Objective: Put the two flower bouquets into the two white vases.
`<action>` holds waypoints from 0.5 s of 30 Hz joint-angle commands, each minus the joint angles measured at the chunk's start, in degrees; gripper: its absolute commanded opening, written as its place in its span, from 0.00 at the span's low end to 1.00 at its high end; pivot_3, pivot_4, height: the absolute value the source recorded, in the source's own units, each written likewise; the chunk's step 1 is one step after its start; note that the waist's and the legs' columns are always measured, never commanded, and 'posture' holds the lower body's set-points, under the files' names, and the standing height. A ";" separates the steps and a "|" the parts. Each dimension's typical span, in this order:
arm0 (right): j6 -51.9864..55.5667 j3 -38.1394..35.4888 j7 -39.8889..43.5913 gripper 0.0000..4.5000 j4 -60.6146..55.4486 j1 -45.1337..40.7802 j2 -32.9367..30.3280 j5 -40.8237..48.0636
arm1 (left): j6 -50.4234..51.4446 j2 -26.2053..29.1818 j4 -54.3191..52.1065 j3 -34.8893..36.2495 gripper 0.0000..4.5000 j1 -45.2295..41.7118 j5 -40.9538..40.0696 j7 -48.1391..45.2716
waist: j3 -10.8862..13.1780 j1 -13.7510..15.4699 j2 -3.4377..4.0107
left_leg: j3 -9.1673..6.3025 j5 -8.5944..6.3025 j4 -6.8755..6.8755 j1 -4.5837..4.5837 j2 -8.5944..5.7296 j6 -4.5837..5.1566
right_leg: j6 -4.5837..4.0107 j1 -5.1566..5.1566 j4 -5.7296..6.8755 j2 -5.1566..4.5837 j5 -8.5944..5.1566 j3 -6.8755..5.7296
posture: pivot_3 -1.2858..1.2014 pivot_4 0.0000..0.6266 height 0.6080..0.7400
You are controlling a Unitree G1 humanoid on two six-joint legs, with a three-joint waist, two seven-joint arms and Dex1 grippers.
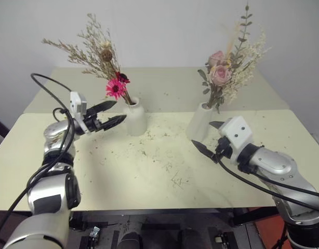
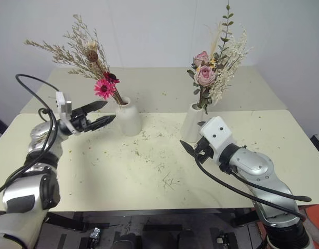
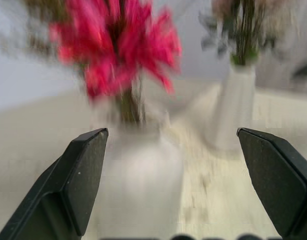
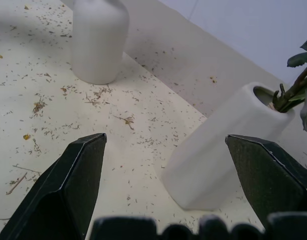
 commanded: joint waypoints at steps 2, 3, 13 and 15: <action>-2.12 -4.17 2.04 1.00 -1.61 0.27 -0.86 1.80 | 2.58 5.35 -14.61 2.11 1.00 8.07 -3.85 -0.88 | 0.00 -0.10 0.00 | 0.00 0.00 0.00 -0.01 0.02 0.00 | 0.00 -0.01 0.00 0.00 0.00 0.00 | 0.52 0.24 1.00; -2.22 -6.16 3.12 1.00 -1.78 1.08 -1.49 2.79 | 4.98 6.67 -19.18 2.74 1.00 11.16 -5.36 -1.11 | 0.00 -0.09 0.00 | 0.00 0.00 0.00 -0.01 0.02 0.00 | 0.00 -0.01 -0.01 -0.01 0.00 0.00 | 0.52 0.24 1.00; -3.96 -27.69 23.41 1.00 0.57 12.90 -16.59 12.25 | 22.51 14.91 -50.90 12.19 1.00 32.95 -17.48 4.66 | 0.00 1.51 0.01 | 0.06 -0.03 -0.03 0.21 0.07 0.02 | -0.03 0.13 -0.20 -0.04 -0.04 0.05 | 0.52 0.24 1.00; -5.06 -31.48 26.73 1.00 3.25 15.19 -19.72 11.89 | 24.73 16.50 -53.66 13.19 1.00 34.89 -18.98 4.64 | 0.00 1.46 0.00 | 0.08 -0.03 -0.05 0.43 0.09 0.03 | -0.05 0.32 -0.18 -0.02 -0.06 0.05 | 0.52 0.24 1.00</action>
